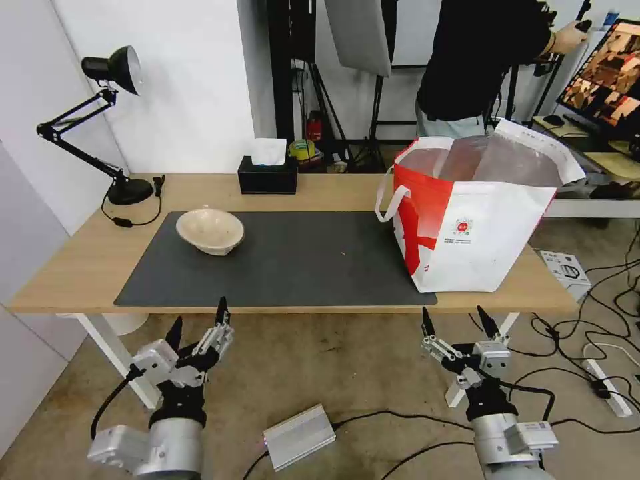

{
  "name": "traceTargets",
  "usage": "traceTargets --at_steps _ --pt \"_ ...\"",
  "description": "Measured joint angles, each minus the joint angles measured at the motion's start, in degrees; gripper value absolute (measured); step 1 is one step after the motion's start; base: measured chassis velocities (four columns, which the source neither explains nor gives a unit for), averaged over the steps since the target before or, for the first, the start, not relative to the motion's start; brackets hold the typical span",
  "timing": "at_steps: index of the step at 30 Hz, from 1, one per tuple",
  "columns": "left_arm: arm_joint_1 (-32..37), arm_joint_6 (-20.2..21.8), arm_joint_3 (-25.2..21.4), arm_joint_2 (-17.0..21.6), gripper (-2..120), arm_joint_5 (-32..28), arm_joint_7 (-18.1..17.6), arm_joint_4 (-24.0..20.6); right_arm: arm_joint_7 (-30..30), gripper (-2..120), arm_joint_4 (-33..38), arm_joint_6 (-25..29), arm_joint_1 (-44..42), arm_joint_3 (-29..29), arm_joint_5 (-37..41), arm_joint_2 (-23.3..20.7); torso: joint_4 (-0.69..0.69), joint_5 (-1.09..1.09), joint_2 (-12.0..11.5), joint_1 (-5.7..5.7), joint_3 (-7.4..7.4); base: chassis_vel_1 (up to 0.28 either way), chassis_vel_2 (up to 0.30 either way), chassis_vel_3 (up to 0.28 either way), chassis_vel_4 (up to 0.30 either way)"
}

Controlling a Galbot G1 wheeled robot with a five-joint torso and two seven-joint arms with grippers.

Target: Pick up the trash from the table and place it into the takeout bag.

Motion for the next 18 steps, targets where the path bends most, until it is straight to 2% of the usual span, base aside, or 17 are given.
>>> traceTargets --at_steps 7,8,12,13,17,18 --pt "-2.6 3.6 -2.5 0.7 100 -13.4 -3.4 -1.8 0.0 100 0.0 0.0 0.0 0.0 0.0 0.0 0.0 0.0 0.0 0.0 0.0 0.0 0.0 0.0 0.0" --pt "-2.6 3.6 -2.5 0.7 100 -13.4 -3.4 -1.8 0.0 100 0.0 0.0 0.0 0.0 0.0 0.0 0.0 0.0 0.0 0.0 0.0 0.0 0.0 0.0 0.0" --pt "-5.6 6.1 -4.9 2.1 100 -26.1 -7.0 -1.9 0.0 100 0.0 0.0 0.0 0.0 0.0 0.0 0.01 0.0 0.0 0.0 0.0 0.0 0.0 0.0 0.0" --pt "-5.6 6.1 -4.9 2.1 100 -26.1 -7.0 -1.9 0.0 100 0.0 0.0 0.0 0.0 0.0 0.0 0.01 0.0 0.0 0.0 0.0 0.0 0.0 0.0 0.0" --pt "-9.6 7.0 -7.0 3.8 100 -35.0 -9.9 -1.8 0.0 100 0.0 0.0 0.0 0.0 0.0 0.0 0.01 0.0 0.0 0.0 0.0 0.0 0.0 0.0 0.0" --pt "-9.6 7.0 -7.0 3.8 100 -35.0 -9.9 -1.8 0.0 100 0.0 0.0 0.0 0.0 0.0 0.0 0.01 0.0 0.0 0.0 0.0 0.0 0.0 0.0 0.0"
